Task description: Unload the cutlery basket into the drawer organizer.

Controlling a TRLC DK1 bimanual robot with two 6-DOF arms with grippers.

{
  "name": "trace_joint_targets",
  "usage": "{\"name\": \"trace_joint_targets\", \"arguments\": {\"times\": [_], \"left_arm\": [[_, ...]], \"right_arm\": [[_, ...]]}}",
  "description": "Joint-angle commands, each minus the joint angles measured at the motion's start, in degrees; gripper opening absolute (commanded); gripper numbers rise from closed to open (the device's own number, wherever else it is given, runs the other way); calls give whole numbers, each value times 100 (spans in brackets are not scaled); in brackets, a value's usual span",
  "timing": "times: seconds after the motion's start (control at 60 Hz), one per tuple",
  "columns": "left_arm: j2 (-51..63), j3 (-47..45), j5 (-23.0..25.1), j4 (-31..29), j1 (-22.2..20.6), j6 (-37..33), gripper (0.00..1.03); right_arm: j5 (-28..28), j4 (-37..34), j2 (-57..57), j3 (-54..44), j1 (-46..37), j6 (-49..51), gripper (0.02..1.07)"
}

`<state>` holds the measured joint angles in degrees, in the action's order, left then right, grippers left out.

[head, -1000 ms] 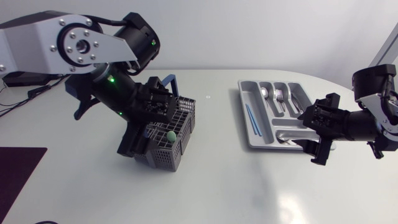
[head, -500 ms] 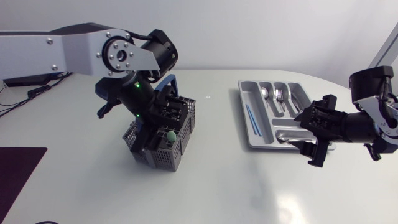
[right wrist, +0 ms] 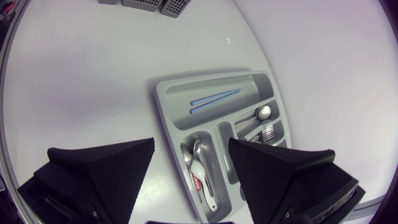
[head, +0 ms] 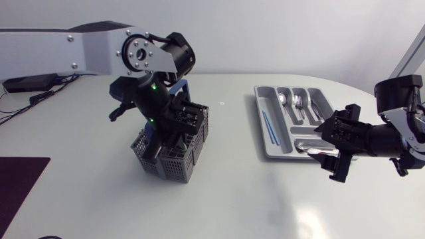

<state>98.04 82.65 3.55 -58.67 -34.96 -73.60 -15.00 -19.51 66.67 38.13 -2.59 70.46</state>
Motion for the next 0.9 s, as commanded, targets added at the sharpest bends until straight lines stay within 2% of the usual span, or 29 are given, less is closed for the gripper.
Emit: {"name": "trace_joint_targets", "arguments": {"times": [0.0, 0.6, 0.883], "left_arm": [[40, 278, -30, -197, -2, -154, 6], [-584, 1078, -30, -1173, -187, 118, 5], [-892, 1359, -30, -1542, -415, 382, 5]], "right_arm": [[-20, 26, -84, -148, 48, -85, 88], [-38, -290, -770, -271, 277, -146, 88], [-310, -651, -1526, -165, 567, -480, 88]]}}
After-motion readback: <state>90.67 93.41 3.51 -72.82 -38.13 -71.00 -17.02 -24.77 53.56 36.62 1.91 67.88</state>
